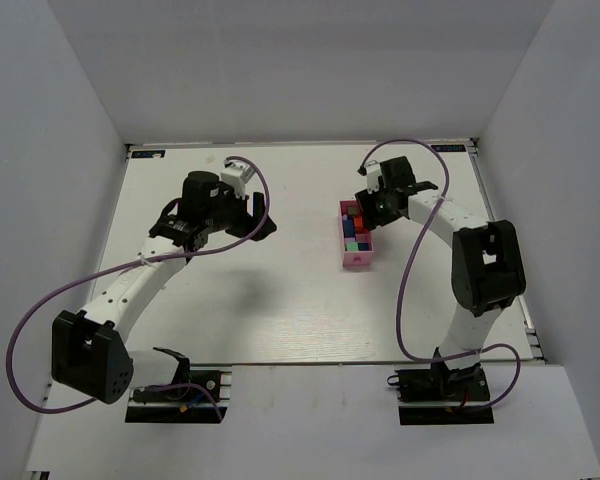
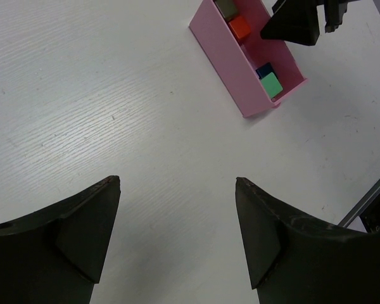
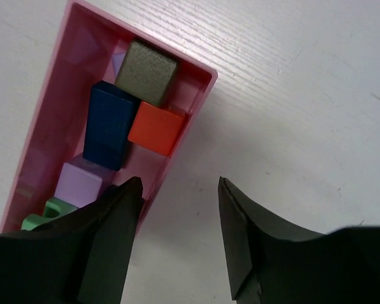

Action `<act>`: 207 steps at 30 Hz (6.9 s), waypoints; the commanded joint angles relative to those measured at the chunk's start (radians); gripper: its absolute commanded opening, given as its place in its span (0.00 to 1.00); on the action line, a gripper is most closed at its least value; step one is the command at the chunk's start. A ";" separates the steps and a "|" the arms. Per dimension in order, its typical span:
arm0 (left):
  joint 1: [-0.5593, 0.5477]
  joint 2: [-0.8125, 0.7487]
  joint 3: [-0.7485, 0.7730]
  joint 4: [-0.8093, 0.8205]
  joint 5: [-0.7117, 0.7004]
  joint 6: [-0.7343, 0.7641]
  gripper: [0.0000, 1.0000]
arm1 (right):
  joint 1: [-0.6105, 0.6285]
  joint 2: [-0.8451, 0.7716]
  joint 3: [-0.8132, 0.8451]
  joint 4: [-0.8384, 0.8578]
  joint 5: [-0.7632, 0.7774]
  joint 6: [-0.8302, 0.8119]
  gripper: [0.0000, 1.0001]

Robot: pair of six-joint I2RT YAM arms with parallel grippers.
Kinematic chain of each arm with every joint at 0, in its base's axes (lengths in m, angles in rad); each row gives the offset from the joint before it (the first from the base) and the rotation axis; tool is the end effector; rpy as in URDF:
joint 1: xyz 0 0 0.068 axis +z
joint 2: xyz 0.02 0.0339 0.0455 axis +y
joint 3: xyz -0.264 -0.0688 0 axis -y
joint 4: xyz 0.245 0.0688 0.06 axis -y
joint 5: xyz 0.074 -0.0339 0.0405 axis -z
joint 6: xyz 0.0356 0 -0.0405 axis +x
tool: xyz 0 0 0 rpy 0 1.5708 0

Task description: Build the wood block tower

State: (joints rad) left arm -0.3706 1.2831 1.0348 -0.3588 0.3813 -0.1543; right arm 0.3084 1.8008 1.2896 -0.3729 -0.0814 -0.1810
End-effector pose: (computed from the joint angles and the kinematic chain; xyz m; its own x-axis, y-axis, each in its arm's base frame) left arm 0.2611 -0.1157 0.3035 -0.6209 0.0882 -0.7789 0.5319 0.7773 -0.3360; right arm 0.3732 0.1219 0.2183 -0.6615 -0.3990 -0.6349 -0.4785 0.8765 -0.0523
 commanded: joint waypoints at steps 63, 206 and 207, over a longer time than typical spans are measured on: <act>0.006 -0.134 -0.045 0.024 -0.061 0.009 0.76 | 0.442 0.140 -0.605 1.722 1.031 -1.171 0.10; 0.015 -0.154 -0.073 0.054 0.041 0.036 1.00 | 0.066 -0.221 -0.190 0.193 0.198 -0.400 0.00; 0.015 -0.154 -0.073 0.054 0.041 0.036 1.00 | 0.073 -0.218 -0.191 0.190 0.203 -0.403 0.00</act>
State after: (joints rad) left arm -0.3618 1.1500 0.9680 -0.3279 0.4049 -0.1268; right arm 0.3626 1.6241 1.0969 -0.2810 0.0589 -0.5785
